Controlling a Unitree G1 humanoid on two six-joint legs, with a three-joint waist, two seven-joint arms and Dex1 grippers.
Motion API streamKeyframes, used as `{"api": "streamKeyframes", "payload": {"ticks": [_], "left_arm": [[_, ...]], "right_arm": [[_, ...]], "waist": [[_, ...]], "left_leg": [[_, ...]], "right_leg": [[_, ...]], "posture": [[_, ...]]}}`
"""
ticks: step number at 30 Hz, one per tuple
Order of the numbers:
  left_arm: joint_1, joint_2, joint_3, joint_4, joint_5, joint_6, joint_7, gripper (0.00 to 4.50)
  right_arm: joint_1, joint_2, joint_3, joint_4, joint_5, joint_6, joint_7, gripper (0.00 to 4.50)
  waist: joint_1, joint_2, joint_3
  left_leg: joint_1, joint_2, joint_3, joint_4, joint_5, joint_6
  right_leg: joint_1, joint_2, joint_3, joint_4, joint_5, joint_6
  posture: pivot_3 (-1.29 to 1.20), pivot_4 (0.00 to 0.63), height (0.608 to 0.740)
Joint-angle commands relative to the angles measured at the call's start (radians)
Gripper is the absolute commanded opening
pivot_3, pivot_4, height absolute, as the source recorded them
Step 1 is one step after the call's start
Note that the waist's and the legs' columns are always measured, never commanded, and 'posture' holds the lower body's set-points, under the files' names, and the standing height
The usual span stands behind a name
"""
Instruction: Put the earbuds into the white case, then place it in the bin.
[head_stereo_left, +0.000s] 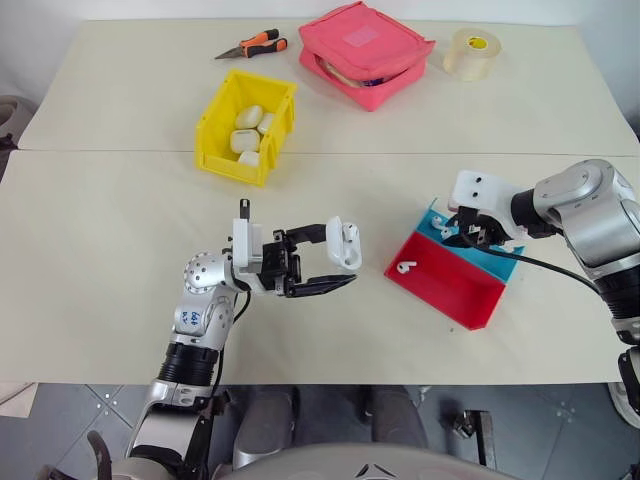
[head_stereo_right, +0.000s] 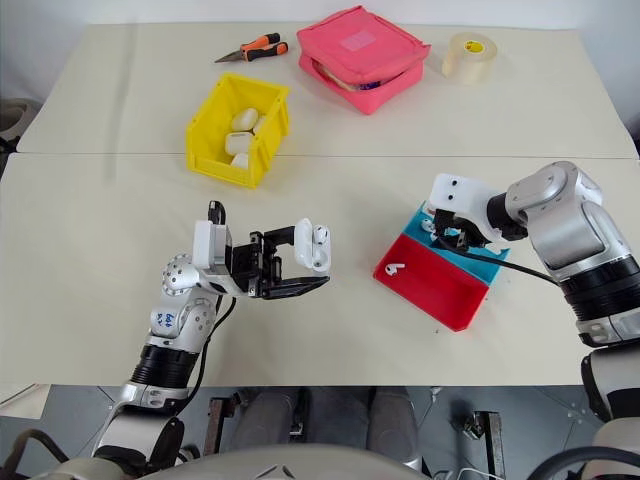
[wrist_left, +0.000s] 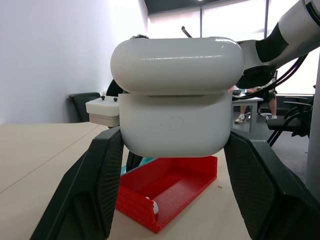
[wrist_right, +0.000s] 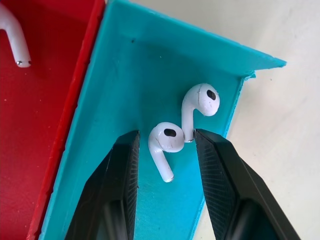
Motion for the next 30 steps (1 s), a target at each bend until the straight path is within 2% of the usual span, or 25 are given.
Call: {"api": "streamKeyframes", "payload": {"ticks": [1, 11, 23, 30], "left_arm": [[-0.008, 0.004, 0.007, -0.042, -0.009, -0.006, 0.008, 2.72], [-0.004, 0.009, 0.011, -0.053, -0.011, -0.005, 0.017, 2.72], [0.003, 0.016, 0.011, -0.066, -0.012, -0.003, 0.029, 2.72], [0.006, 0.017, 0.013, -0.074, -0.017, 0.001, 0.035, 2.72]], "right_arm": [[0.024, -0.006, -0.003, 0.009, -0.025, -0.017, 0.019, 1.8], [0.033, -0.031, -0.021, -0.029, -0.06, -0.145, 0.059, 1.8], [0.033, -0.028, -0.018, 0.036, -0.141, -0.394, 0.062, 1.8], [0.035, -0.008, -0.029, 0.086, -0.146, -0.467, 0.077, 1.8]], "waist": [[0.0, 0.0, 0.0], [-0.001, 0.0, 0.0], [-0.001, 0.0, 0.0], [-0.001, 0.0, 0.0]], "left_leg": [[0.0, 0.0, 0.0, 0.0, 0.0, 0.0], [0.0, 0.0, 0.0, 0.0, 0.0, 0.0], [0.0, 0.0, 0.0, 0.0, 0.0, 0.0], [0.0, 0.0, 0.0, 0.001, 0.0, 0.0]], "right_leg": [[0.0, 0.0, 0.0, 0.0, 0.0, 0.0], [0.0, 0.0, 0.0, 0.0, 0.0, 0.0], [0.0, 0.0, 0.0, 0.0, 0.0, 0.0], [0.001, 0.0, 0.0, 0.0, 0.0, 0.0]], "posture": [[0.0, 0.15, 0.74], [0.0, 0.15, 0.74], [0.0, 0.15, 0.74], [0.0, 0.15, 0.74]]}}
